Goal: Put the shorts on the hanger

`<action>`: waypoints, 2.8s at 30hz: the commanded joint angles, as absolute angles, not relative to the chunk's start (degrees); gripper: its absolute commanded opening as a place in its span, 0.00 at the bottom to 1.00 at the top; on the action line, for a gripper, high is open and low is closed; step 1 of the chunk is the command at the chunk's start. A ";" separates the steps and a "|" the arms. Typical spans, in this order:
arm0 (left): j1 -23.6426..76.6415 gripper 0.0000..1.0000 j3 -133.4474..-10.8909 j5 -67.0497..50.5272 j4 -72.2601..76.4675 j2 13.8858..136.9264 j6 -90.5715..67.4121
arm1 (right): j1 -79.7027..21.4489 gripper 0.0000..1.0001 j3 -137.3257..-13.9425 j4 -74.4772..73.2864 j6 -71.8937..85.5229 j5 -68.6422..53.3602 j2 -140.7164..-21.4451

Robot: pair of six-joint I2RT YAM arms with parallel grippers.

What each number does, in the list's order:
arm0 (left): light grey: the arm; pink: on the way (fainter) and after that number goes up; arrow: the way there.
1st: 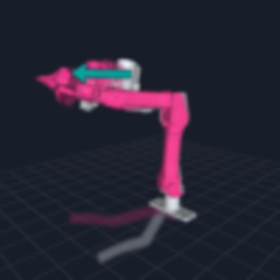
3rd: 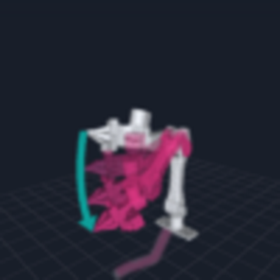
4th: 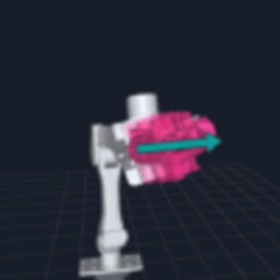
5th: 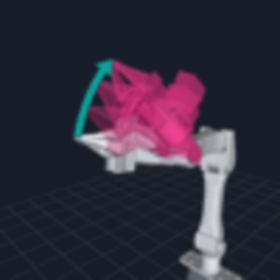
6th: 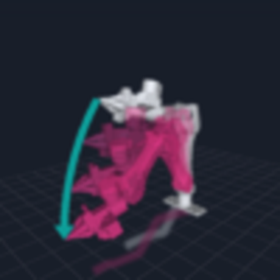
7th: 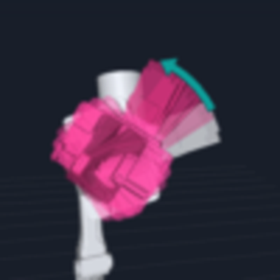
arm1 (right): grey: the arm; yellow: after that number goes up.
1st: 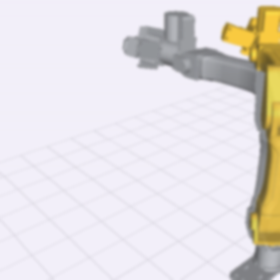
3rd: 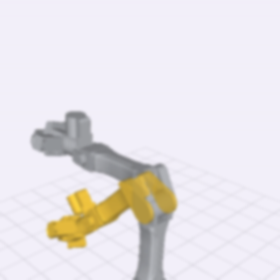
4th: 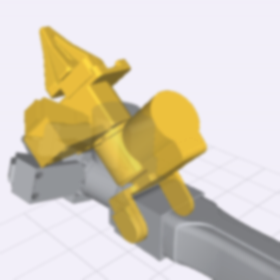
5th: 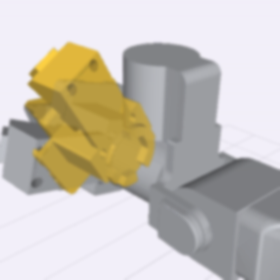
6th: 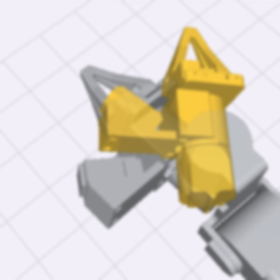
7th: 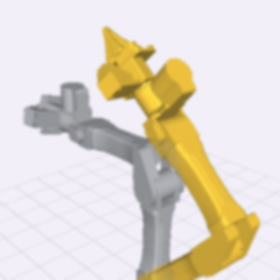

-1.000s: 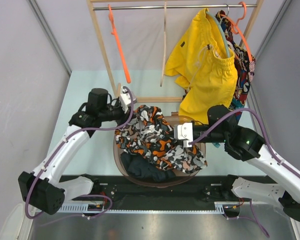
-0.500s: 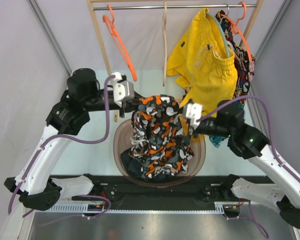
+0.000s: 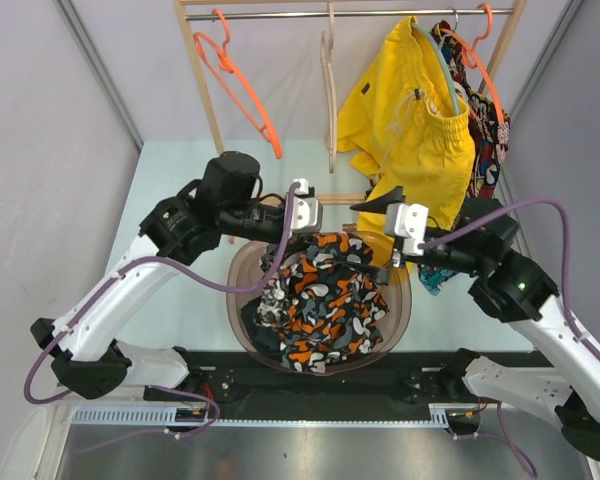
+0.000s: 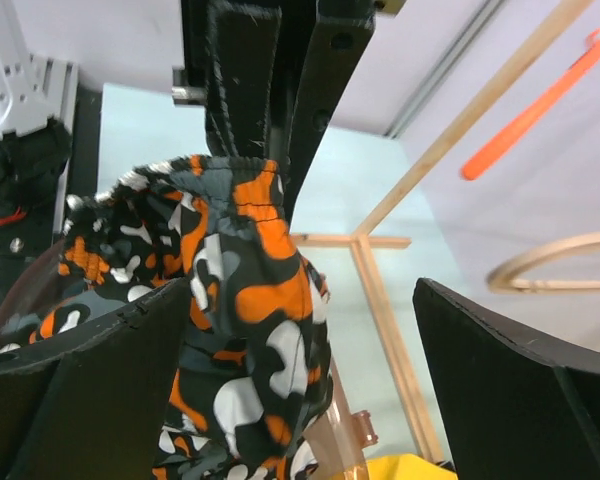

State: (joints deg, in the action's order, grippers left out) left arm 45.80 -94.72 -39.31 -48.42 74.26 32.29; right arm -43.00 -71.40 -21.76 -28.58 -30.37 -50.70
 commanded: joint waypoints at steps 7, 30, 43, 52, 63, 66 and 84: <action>48.52 0.18 -96.42 -36.04 -50.10 74.54 33.67 | -44.74 0.58 -72.95 -27.24 -32.52 -27.60 -56.43; 29.79 0.77 -59.86 -45.44 -55.80 52.91 35.76 | -36.39 0.00 -72.69 -31.73 -29.62 -22.24 -49.30; 36.47 0.85 -53.45 -40.71 -51.82 54.76 36.23 | -36.39 0.00 -72.77 -26.81 -27.86 -20.39 -49.22; 36.39 0.44 -54.31 -34.80 -38.94 53.62 27.26 | -36.39 0.00 -72.77 -21.72 -26.19 -20.40 -46.94; 24.79 0.00 -84.26 -17.42 -27.44 50.71 18.99 | -34.72 0.00 -74.44 4.02 -32.69 3.75 -44.56; 26.88 0.00 -96.04 -28.72 -37.03 54.92 20.57 | -32.96 0.00 -78.47 3.00 -31.65 -4.42 -45.79; 27.77 0.00 -83.94 -17.59 -36.57 54.75 26.27 | -28.59 0.00 -75.94 -18.20 -25.05 -20.72 -53.60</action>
State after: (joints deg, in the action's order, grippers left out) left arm 27.83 -88.75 -24.34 -39.97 54.13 23.11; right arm -32.05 -78.11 -16.21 -25.43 -15.68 -49.82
